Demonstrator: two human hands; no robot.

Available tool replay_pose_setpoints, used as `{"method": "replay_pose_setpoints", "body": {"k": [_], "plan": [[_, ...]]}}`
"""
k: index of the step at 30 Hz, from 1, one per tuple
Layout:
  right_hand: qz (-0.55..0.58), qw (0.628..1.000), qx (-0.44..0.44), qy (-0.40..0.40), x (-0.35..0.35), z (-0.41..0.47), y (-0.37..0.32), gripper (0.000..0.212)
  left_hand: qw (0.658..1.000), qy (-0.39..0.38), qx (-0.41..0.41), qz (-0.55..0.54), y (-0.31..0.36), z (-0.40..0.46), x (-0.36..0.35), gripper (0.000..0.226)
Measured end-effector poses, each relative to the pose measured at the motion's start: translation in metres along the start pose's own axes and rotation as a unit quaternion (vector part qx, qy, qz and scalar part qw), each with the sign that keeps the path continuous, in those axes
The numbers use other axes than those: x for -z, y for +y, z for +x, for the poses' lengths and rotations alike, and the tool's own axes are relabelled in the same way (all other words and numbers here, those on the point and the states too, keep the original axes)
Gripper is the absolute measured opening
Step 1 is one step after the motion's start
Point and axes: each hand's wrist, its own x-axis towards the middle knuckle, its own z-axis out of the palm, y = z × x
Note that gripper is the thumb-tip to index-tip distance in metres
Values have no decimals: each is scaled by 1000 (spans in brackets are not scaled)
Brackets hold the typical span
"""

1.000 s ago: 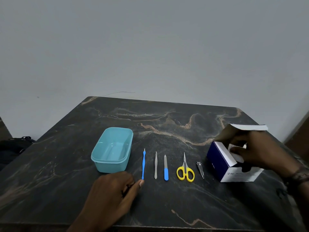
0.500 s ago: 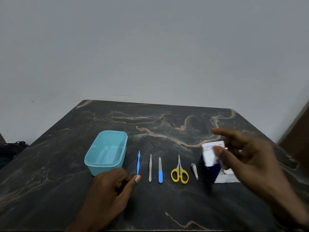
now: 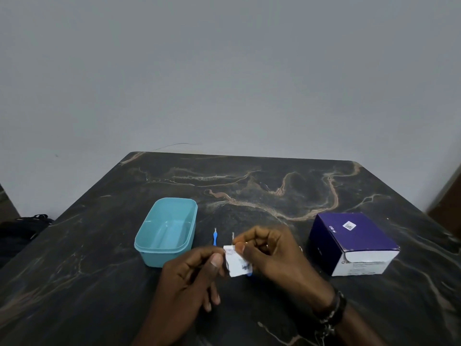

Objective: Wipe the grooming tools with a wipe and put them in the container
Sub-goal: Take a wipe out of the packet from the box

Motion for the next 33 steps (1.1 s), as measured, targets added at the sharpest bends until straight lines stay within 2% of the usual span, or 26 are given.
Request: {"method": "replay_pose_setpoints", "body": {"k": [3, 8, 11, 15, 17, 21, 24, 27, 30, 33], "plan": [[9, 999, 5, -35, -6, 3, 7, 8, 1000, -3, 28, -3, 0, -1, 0, 18], [96, 993, 3, -66, -7, 3, 10, 17, 1000, 2, 29, 5, -3, -1, -1, 30], [126, 990, 7, -67, -8, 3, 16, 10, 1000, 9, 23, 4, -6, 0, 0, 26], [90, 991, 100, -28, -5, 5, 23, 8, 999, 33, -10, -29, -6, 2, 1, 11], [67, 988, 141, -13, -3, 6, 25, 10, 998, 37, -5, -47, -5, 2, 0, 16], [59, 985, 164, -16, -3, 6, 25, 5, 998, 23, 26, -57, -4, 0, -2, 12], [63, 986, 149, -31, -6, 3, 24, 9, 998, 9, 33, -56, -6, -1, -2, 25], [100, 992, 80, -9, -8, 2, 23, 22, 997, 34, 33, -59, -4, 0, -2, 34], [118, 992, 37, 7, -6, 1, 20, 13, 993, 86, 45, -74, -5, 3, -2, 30], [117, 993, 31, 4, -4, -2, 15, 12, 987, 113, 66, -88, -7, 5, -1, 24]]}}
